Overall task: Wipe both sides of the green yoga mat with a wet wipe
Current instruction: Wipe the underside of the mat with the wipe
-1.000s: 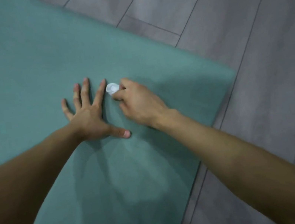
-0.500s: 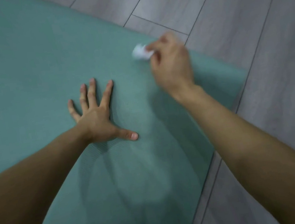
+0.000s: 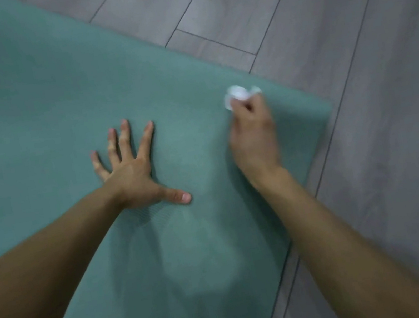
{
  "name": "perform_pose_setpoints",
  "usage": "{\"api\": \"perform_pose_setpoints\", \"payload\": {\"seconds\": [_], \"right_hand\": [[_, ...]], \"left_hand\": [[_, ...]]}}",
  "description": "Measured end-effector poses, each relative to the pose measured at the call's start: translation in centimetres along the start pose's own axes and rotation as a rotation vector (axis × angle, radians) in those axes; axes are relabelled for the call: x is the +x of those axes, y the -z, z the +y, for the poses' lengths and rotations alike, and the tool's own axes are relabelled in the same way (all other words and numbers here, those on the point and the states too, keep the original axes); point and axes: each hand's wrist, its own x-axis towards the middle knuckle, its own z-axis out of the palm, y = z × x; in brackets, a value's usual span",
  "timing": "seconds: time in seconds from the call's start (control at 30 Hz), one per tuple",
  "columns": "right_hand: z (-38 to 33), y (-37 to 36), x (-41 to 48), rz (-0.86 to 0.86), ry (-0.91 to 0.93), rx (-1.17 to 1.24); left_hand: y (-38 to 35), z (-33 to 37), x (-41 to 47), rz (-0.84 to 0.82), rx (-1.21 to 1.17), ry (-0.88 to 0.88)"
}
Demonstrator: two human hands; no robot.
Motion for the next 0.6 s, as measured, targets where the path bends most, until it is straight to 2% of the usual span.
{"api": "perform_pose_setpoints", "payload": {"seconds": [0.07, 0.2, 0.27, 0.33, 0.43, 0.53, 0.6], "right_hand": [[-3.9, -3.7, 3.6, -0.097, 0.177, 0.032], [-7.4, -5.1, 7.4, -0.267, 0.296, -0.104], [-5.1, -3.1, 6.5, -0.224, 0.274, -0.158], [-0.9, 0.1, 3.5, -0.101, 0.162, -0.136], [4.4, 4.7, -1.0, -0.086, -0.021, -0.149], [1.9, 2.3, 2.2, -0.013, -0.028, -0.092], [-2.6, -1.4, 7.0, -0.073, 0.082, -0.007]], "left_hand": [[0.1, 0.1, -0.1, 0.004, -0.001, 0.006], [0.0, 0.1, -0.3, 0.011, -0.005, 0.009], [-0.1, 0.2, -0.1, 0.001, -0.011, 0.011], [-0.2, 0.0, 0.0, 0.003, -0.002, 0.012], [-0.3, 0.0, 0.2, -0.026, 0.019, 0.017], [0.3, 0.4, 0.0, -0.063, 0.031, 0.032], [0.4, 0.5, -0.1, -0.075, 0.033, 0.039]]}}
